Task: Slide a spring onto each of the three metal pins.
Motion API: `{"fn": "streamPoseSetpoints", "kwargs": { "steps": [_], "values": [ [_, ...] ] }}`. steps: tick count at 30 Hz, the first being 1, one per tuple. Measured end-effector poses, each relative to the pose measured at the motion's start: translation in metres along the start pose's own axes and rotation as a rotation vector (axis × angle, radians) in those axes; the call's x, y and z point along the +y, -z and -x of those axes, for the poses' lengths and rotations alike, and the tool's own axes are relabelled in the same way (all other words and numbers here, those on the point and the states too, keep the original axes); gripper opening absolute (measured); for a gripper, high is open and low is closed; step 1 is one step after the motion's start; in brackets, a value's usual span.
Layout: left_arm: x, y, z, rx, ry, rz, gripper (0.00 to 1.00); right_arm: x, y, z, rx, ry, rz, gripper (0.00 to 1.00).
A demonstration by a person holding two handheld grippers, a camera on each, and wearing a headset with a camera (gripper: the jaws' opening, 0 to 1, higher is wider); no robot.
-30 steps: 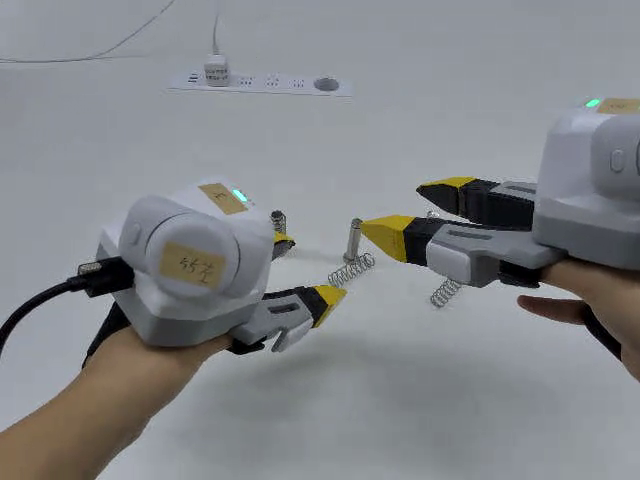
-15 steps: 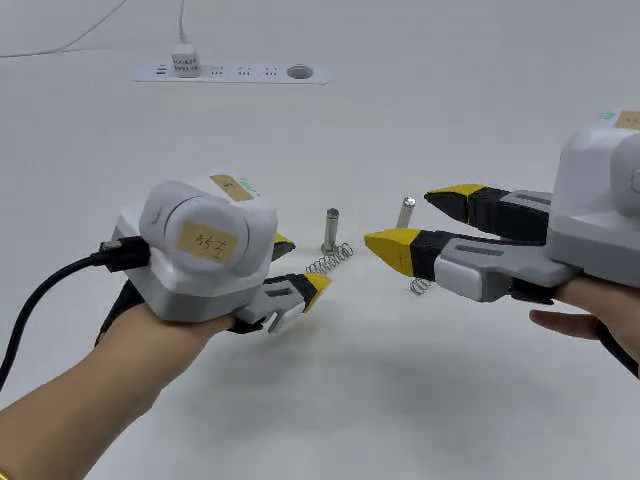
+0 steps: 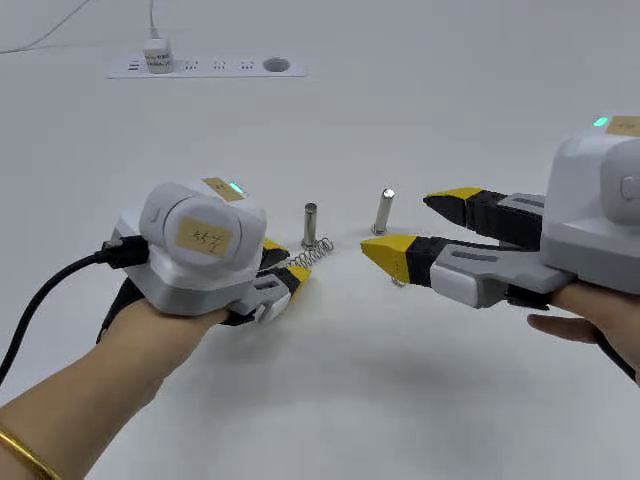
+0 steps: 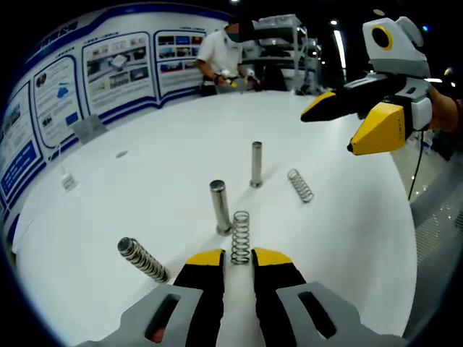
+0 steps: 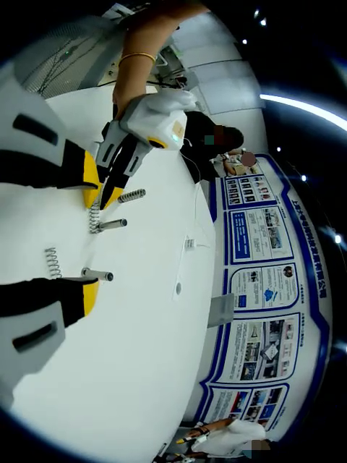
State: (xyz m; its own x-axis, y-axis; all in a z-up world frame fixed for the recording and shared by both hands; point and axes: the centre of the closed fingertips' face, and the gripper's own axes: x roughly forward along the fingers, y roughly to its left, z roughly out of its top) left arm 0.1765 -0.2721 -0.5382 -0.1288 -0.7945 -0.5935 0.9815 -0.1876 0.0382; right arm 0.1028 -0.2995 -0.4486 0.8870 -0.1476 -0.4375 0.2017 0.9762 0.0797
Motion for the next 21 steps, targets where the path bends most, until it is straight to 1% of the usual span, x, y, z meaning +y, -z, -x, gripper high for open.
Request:
{"fn": "streamPoseSetpoints", "kwargs": {
  "steps": [4, 5, 6, 7, 9, 13, 19, 21],
  "values": [
    [-0.0008, 0.0007, -0.0005, 0.004, 0.006, -0.007, 0.14, -0.0021, 0.0024, 0.0013, 0.004, 0.008, -0.012, 0.50],
    [-0.0012, 0.0008, -0.0007, 0.005, 0.006, -0.015, 0.13, -0.0027, 0.0033, 0.0015, 0.006, 0.011, -0.014, 0.50],
    [-0.0030, 0.0020, -0.0009, 0.010, 0.011, -0.035, 0.13, -0.0030, 0.0038, 0.0019, 0.006, 0.012, -0.017, 0.50],
    [-0.0029, 0.0007, -0.0021, 0.002, 0.011, -0.041, 0.12, -0.0032, 0.0041, 0.0021, 0.005, 0.013, -0.020, 0.50],
    [-0.0029, 0.0007, -0.0023, 0.007, 0.008, -0.046, 0.12, -0.0036, 0.0058, 0.0026, 0.009, 0.017, -0.027, 0.50],
    [-0.0029, 0.0005, -0.0027, 0.011, 0.009, -0.045, 0.11, -0.0034, 0.0072, 0.0032, 0.010, 0.018, -0.032, 0.50],
    [-0.0040, 0.0019, -0.0015, 0.016, 0.025, -0.022, 0.10, -0.0053, 0.0066, 0.0038, 0.005, 0.024, -0.047, 0.50],
    [-0.0052, 0.0026, 0.0005, 0.017, 0.027, -0.027, 0.10, -0.0058, 0.0067, 0.0039, 0.007, 0.024, -0.051, 0.50]
  ]
}}
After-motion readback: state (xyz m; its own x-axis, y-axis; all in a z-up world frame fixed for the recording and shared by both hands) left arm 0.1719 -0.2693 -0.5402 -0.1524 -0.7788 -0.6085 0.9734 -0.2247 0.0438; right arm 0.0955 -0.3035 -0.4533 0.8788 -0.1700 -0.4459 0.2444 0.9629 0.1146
